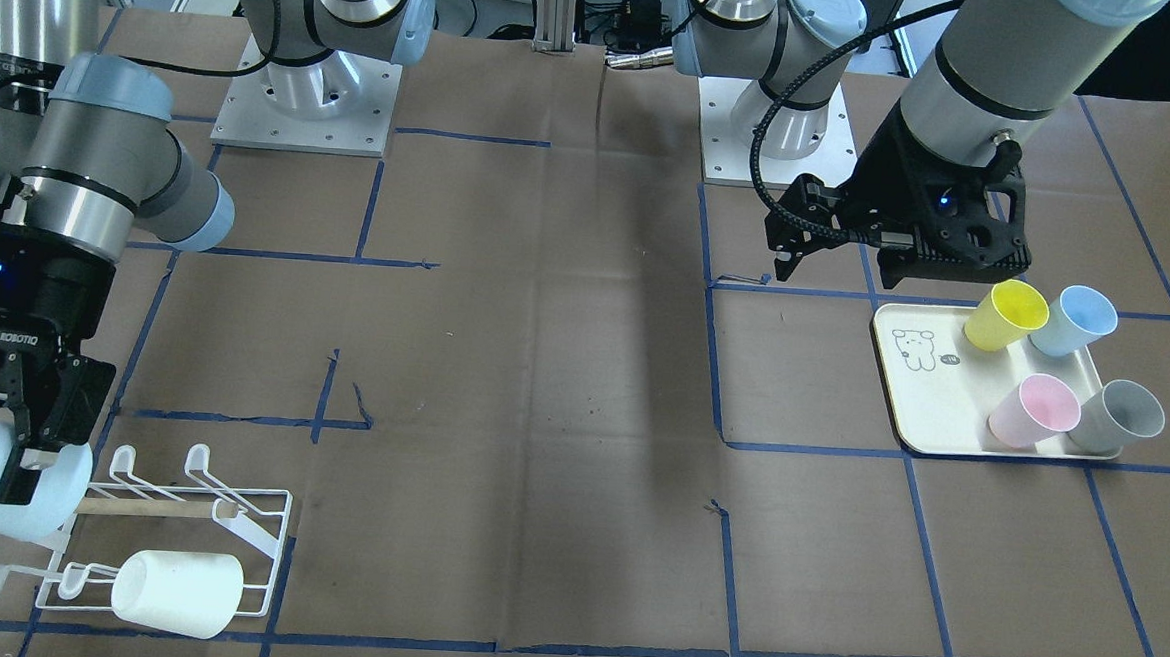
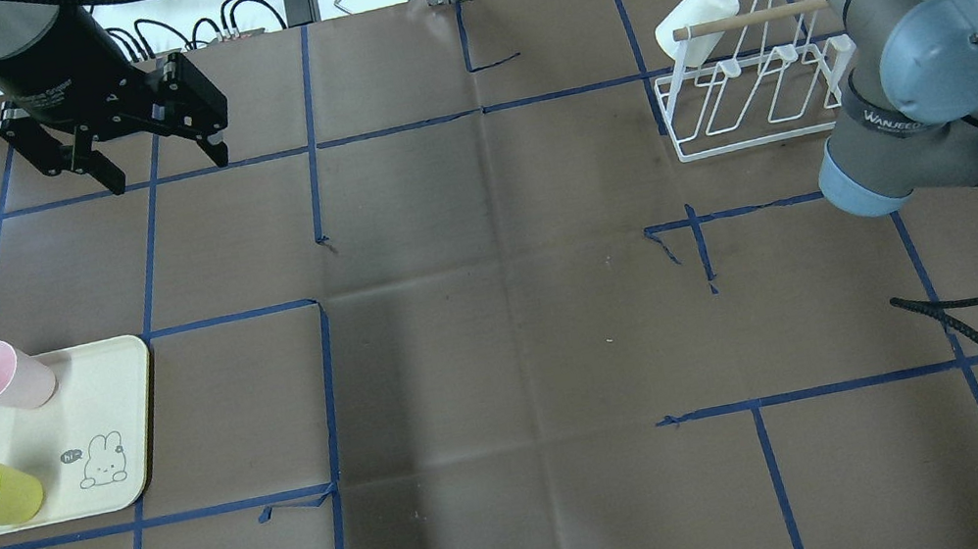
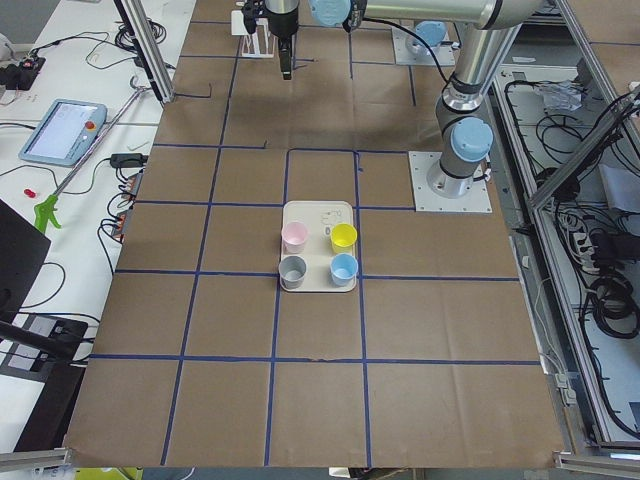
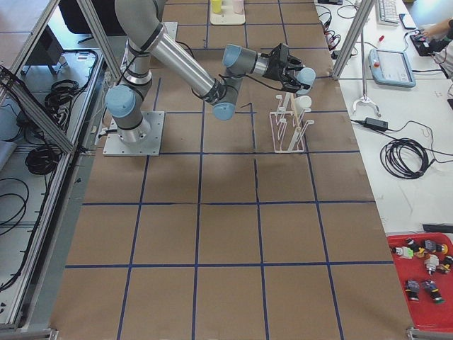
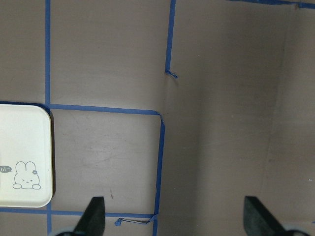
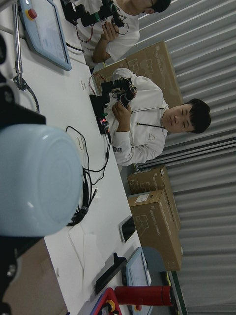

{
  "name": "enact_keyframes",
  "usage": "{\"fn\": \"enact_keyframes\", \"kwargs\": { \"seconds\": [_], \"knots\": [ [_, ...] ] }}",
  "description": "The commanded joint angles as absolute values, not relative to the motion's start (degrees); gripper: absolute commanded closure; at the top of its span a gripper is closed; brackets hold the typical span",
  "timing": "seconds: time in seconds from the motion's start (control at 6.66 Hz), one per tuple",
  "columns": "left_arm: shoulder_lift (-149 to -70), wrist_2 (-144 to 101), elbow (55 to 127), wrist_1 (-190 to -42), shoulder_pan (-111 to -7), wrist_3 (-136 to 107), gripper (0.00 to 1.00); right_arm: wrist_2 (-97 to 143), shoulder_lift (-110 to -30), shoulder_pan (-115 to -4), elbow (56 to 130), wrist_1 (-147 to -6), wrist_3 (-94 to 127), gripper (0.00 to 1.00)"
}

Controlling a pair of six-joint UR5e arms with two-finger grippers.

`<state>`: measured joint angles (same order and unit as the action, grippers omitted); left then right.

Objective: Transfer IKEA cup to right arm and place on rack

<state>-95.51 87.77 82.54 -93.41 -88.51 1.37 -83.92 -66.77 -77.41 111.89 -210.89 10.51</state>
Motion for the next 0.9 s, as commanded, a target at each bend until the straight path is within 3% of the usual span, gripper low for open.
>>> {"fn": "enact_keyframes", "kwargs": {
  "seconds": [0.0,0.75],
  "knots": [
    [-94.8,88.0,83.9,-92.9,-89.0,1.7,0.0,-83.6,-60.3,-74.5,105.9,-211.0,1.3,0.72],
    [-94.7,91.2,86.0,-88.0,-89.1,0.6,0.0,-83.5,-54.6,-73.0,104.9,-211.4,-3.2,0.72]
  ]
}}
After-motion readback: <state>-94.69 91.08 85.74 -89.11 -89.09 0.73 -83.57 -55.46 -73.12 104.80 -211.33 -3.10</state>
